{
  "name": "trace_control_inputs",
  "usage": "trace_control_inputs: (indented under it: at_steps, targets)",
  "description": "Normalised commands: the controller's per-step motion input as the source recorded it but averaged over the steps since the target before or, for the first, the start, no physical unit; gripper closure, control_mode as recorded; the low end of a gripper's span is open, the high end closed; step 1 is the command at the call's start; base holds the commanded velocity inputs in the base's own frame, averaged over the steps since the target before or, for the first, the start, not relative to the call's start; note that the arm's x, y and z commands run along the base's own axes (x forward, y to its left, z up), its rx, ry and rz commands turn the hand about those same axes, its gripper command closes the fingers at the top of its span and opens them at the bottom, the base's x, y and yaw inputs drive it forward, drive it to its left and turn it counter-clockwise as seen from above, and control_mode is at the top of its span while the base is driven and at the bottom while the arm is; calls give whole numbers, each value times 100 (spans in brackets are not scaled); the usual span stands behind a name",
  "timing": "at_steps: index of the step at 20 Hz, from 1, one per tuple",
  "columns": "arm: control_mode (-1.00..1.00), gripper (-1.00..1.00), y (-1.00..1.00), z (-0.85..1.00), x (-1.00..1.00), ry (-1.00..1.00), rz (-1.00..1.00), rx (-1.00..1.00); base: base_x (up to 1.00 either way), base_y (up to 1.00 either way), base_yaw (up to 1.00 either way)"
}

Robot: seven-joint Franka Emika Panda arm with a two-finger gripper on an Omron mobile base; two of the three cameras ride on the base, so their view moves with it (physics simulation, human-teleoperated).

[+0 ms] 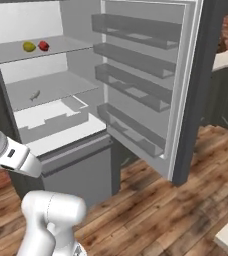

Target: Gather the lemon and bell pepper from the fridge and place them on a tray on the dining counter. Then gather the fish and steak from the fridge and place them on the other tray.

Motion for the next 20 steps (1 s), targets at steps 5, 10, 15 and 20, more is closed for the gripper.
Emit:
trace_control_inputs:
  at_steps: [5,10,15,20]
  targets:
    - [100,-100,0,0,0,0,0,0,75,0,22]
    - [100,-100,0,0,0,0,0,0,52,-1,26]
    - [100,-100,0,0,0,0,0,0,27,-6,31]
    - [100,-100,0,0,0,0,0,0,40,-14,29]
